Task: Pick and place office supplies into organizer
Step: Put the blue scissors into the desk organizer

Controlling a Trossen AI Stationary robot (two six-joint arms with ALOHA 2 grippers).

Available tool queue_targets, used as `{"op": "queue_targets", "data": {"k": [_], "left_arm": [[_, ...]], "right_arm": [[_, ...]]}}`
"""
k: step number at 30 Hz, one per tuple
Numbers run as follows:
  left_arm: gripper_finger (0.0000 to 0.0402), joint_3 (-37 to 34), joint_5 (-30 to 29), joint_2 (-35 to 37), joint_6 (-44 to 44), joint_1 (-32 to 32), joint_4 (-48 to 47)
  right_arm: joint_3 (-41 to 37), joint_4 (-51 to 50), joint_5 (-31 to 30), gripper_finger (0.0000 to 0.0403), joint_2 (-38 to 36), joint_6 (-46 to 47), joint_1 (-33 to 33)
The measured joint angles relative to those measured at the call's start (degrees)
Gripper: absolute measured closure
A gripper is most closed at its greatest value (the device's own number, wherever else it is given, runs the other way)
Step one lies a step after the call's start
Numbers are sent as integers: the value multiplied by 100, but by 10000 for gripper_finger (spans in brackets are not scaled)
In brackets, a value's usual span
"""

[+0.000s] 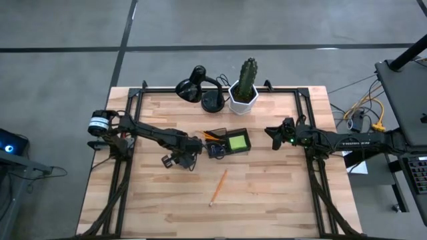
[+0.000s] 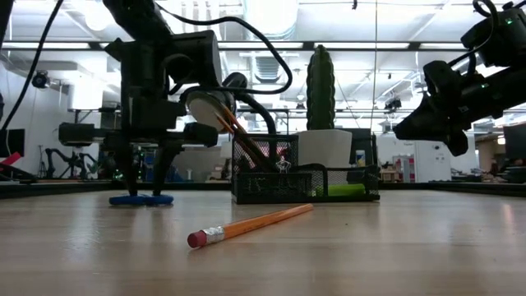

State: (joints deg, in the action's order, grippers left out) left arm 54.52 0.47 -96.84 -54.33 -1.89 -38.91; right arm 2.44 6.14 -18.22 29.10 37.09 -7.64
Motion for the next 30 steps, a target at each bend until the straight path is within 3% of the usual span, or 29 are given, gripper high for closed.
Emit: {"op": "queue_targets", "data": {"k": [4, 12, 22, 30], "left_arm": [[343, -7, 16, 0, 23, -4, 62], [343, 9, 10, 12, 580, 2, 98], [343, 108, 16, 317, 619, 0, 61], [343, 217, 435, 684, 743, -4, -101]], "right_arm": [[0, -1, 0, 344, 0, -1, 0], [0, -1, 0, 344, 0, -19, 2], [0, -1, 2, 344, 0, -19, 2], [0, 3, 2, 344, -2, 1, 0]]}}
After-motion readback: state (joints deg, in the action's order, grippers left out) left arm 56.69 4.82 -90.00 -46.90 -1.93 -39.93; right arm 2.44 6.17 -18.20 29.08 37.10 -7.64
